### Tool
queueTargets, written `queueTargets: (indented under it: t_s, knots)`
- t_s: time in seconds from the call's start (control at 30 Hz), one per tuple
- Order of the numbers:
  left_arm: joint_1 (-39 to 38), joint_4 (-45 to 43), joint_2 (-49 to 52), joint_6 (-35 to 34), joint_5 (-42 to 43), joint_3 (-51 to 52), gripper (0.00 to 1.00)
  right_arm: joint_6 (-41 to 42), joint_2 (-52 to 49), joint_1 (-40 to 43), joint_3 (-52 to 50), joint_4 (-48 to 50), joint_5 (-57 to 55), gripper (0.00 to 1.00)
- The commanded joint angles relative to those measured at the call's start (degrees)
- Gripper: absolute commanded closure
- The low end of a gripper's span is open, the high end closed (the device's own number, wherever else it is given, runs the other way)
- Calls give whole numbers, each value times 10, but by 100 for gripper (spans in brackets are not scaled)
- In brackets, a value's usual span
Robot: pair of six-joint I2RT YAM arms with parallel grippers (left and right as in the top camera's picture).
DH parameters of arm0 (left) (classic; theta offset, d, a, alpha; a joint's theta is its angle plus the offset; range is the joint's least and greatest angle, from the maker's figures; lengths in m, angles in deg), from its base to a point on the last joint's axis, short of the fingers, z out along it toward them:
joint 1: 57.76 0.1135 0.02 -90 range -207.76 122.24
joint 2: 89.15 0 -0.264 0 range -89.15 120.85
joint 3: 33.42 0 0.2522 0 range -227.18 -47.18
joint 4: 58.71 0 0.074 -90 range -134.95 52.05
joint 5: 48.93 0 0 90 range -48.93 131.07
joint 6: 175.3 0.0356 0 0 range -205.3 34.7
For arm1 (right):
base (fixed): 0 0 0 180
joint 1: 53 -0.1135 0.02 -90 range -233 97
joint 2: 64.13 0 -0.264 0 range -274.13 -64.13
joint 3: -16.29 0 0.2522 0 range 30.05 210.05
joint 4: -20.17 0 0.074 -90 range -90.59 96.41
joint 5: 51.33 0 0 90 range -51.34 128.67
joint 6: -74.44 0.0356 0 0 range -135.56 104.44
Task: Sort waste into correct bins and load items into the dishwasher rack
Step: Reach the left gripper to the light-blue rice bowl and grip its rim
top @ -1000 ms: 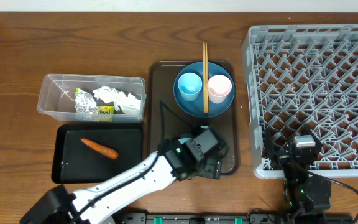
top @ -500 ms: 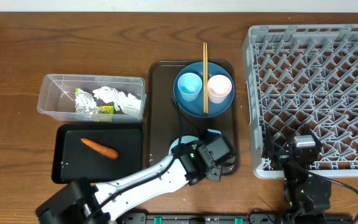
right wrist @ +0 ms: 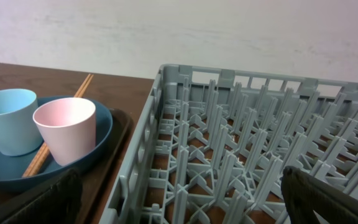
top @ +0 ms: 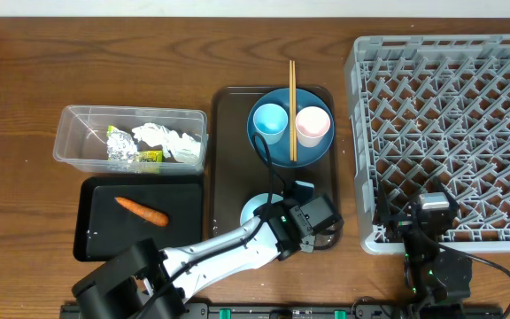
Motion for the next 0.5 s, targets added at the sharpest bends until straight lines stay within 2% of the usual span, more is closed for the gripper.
queueTargets:
  t_s: [0.0,0.17,0.27,0.47]
  knots:
    - [1,1,3,2,-25,-10,66,-3,1,3,-1,-2,-4,1]
    - [1,1,3,2,-25,-10,81,-3,1,3,-1,-2,-4,1]
    - [1,1,3,2,-25,-10,81,-3,1,3,-1,-2,-4,1]
    - [1,1,3,2,-25,-10,94,-3,1,3,-1,-2,-4,1]
